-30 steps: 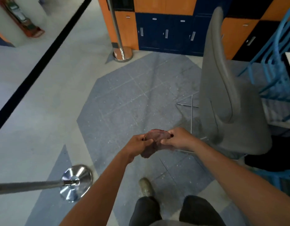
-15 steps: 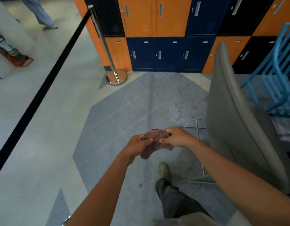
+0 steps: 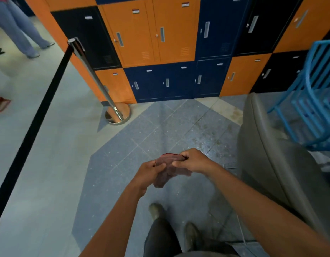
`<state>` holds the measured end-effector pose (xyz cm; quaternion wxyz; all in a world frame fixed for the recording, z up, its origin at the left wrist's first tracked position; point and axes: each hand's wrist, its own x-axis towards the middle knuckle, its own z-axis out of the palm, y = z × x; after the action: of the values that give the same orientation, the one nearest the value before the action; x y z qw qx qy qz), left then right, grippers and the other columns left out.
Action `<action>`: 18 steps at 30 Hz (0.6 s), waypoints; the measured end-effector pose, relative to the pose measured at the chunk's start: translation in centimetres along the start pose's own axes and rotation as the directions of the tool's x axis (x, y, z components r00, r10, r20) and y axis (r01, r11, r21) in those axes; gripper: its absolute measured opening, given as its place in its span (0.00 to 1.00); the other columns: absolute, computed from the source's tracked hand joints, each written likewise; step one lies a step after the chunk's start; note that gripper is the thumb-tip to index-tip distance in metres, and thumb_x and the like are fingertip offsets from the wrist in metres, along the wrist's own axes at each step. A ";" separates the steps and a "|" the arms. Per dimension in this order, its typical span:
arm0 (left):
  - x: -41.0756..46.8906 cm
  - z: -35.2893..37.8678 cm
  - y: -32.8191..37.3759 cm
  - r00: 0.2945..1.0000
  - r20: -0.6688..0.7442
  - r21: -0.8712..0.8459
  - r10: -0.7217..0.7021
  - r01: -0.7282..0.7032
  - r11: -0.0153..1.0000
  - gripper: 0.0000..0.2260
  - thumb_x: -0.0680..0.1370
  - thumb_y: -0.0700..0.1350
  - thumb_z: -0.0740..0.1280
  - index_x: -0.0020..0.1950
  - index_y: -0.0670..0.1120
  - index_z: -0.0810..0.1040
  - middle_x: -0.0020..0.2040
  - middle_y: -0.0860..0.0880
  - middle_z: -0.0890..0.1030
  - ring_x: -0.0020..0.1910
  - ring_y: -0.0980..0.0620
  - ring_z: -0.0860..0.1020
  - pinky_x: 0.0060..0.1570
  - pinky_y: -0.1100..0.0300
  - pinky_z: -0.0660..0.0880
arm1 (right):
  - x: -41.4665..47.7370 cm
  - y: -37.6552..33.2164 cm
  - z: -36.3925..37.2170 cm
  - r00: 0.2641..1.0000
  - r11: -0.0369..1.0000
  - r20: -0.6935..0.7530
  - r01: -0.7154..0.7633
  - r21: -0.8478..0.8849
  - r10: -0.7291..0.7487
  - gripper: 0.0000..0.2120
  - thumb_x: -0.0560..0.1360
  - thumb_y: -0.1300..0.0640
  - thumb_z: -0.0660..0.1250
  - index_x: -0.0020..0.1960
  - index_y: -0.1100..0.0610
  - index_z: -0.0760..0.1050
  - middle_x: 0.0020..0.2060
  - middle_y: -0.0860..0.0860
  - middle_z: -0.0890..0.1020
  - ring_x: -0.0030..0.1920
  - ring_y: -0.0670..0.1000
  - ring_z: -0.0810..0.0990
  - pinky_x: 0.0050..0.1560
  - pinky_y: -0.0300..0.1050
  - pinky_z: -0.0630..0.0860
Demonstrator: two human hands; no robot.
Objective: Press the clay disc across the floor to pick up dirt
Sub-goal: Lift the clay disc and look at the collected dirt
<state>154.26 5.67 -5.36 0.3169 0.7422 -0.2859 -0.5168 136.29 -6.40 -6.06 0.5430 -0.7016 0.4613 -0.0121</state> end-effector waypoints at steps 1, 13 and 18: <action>2.0 0.0 1.1 1.000 0.027 0.015 -0.001 0.001 1.000 0.10 0.84 0.46 0.70 0.65 0.49 0.83 0.51 0.51 0.86 0.46 0.59 0.84 0.38 0.70 0.77 | 1.3 0.3 -1.1 1.000 1.000 -0.017 -0.012 0.008 0.012 0.10 0.72 0.46 0.78 0.36 0.49 0.80 0.29 0.43 0.80 0.28 0.41 0.77 0.27 0.33 0.72; 22.2 -0.8 13.3 0.921 0.388 0.130 -0.023 -0.030 0.991 0.07 0.82 0.43 0.74 0.59 0.45 0.88 0.52 0.46 0.90 0.45 0.54 0.86 0.42 0.63 0.82 | 12.8 1.1 -9.9 0.923 0.934 -0.256 -0.211 0.289 0.287 0.12 0.69 0.44 0.79 0.34 0.50 0.81 0.28 0.45 0.81 0.31 0.44 0.79 0.35 0.39 0.74; 29.3 -0.5 18.4 0.848 0.526 0.200 -0.065 -0.048 0.979 0.08 0.82 0.42 0.74 0.59 0.43 0.88 0.53 0.44 0.90 0.50 0.49 0.87 0.49 0.58 0.83 | 15.9 0.4 -12.1 0.863 0.852 -0.330 -0.190 0.488 0.382 0.13 0.70 0.49 0.80 0.32 0.50 0.81 0.26 0.44 0.81 0.29 0.41 0.78 0.33 0.37 0.73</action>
<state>161.86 -28.01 -8.30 0.1451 0.6006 -0.4106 -0.6706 138.87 -25.98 -9.04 0.5715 -0.4633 0.6525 -0.1815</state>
